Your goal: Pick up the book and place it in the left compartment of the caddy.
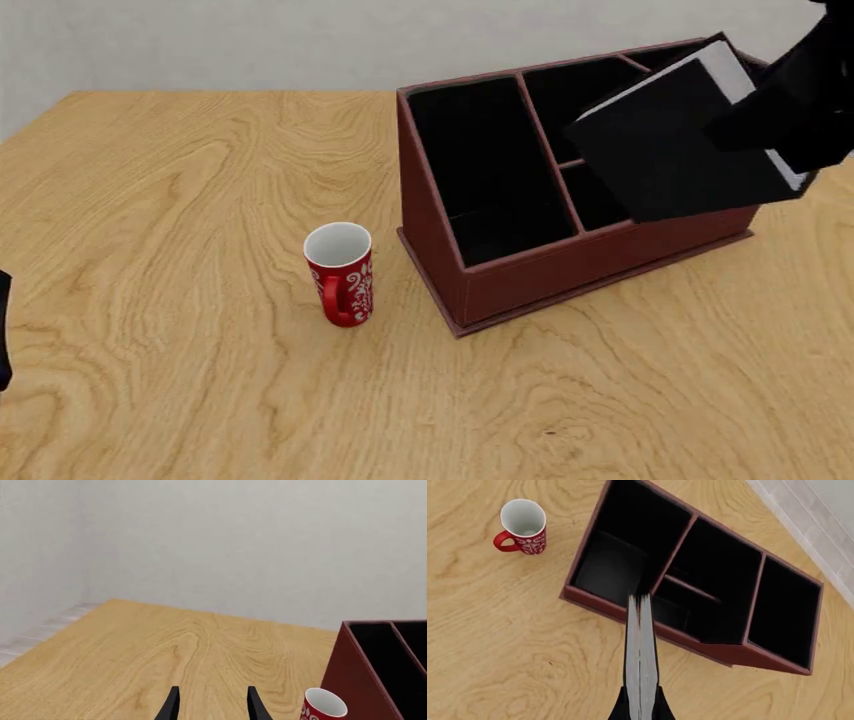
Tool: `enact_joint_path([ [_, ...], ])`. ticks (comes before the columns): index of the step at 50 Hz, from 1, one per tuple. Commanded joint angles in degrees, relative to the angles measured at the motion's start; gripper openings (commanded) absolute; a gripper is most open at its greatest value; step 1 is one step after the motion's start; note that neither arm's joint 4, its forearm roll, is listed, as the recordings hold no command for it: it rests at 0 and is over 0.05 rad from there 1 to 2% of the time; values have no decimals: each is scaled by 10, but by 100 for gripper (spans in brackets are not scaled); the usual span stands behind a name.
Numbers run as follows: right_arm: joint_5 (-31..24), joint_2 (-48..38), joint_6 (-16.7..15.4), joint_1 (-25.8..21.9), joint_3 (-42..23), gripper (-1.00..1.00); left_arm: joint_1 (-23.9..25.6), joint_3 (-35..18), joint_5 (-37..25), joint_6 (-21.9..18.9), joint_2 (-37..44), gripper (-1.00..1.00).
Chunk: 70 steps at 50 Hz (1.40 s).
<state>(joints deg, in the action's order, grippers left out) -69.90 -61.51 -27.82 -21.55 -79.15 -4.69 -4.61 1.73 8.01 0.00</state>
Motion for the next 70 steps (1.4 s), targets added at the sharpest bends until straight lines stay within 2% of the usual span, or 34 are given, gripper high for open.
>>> enact_joint_path([
  [1,0,-28,10,-16,-31,-100,-6,4,3,9,0,100],
  [5,0,-39,0,-17,-42,-100,-8,2,2,11,0,100],
  [33,0,-111,-10,-57,-104,-100,-20,10,12,13,0,100],
  [51,0,-146,-7,-72,-122,-100,-31,0,6,9,0,100],
  [70,0,-182,4,-98,-140,-100,-44,14,14,4,0,100],
])
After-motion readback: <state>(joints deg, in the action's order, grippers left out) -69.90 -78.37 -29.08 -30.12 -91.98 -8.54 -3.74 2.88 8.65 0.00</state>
